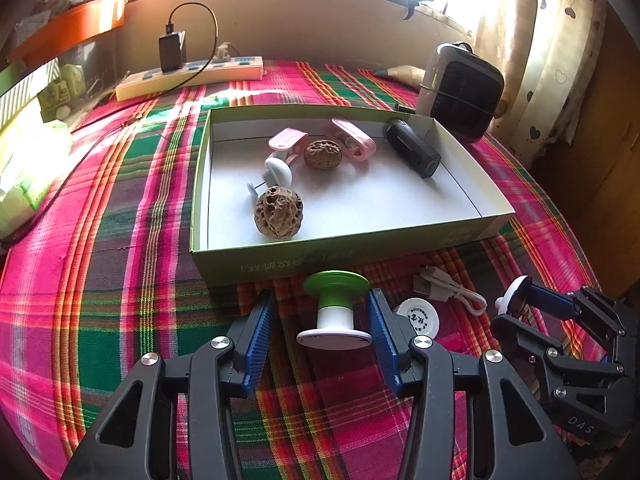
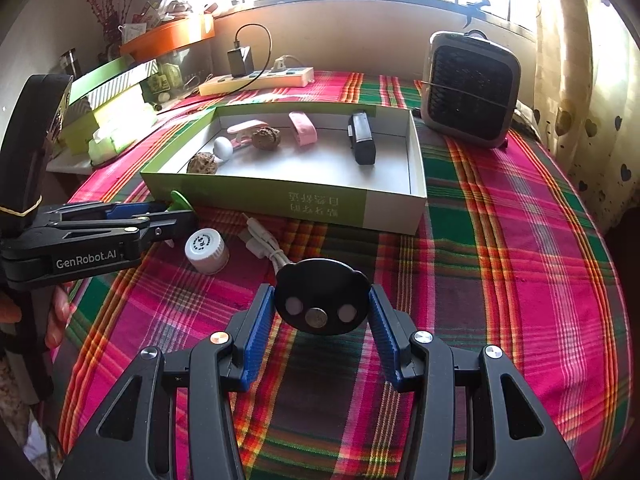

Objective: Organize objects
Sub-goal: 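Close the right tool on the black round disc while the left tool grasps the green spool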

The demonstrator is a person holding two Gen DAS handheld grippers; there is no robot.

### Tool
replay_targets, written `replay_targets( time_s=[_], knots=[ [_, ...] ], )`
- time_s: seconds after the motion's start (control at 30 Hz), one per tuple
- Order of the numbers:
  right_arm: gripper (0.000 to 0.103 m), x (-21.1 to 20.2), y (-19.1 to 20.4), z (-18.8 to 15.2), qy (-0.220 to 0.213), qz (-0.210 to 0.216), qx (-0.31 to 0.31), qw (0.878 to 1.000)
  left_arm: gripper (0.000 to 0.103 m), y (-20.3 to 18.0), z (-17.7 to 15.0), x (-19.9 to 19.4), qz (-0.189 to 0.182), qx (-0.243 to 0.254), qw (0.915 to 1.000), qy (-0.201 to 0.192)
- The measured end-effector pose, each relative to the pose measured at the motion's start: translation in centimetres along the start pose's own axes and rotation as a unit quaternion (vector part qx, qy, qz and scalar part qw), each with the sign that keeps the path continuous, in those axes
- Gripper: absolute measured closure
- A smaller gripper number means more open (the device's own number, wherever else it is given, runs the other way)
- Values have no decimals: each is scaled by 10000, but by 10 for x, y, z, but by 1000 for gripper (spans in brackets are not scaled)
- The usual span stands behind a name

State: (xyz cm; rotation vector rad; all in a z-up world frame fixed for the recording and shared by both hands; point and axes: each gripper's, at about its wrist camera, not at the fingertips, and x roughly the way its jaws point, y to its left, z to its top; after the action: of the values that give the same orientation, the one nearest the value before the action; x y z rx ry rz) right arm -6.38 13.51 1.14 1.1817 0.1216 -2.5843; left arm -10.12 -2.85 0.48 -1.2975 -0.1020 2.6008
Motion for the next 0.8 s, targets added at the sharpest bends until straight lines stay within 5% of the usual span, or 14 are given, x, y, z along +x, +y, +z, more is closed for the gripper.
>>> replay_targets(
  time_s=[0.27,0.8],
  knots=[
    [55,1,-2,0,15,23,29,10000,71,0,1,0,124,15,9999,-7],
    [55,2,-2,-1,37,79,32,10000,71,-1,0,0,158,36,9999,-29]
  ],
)
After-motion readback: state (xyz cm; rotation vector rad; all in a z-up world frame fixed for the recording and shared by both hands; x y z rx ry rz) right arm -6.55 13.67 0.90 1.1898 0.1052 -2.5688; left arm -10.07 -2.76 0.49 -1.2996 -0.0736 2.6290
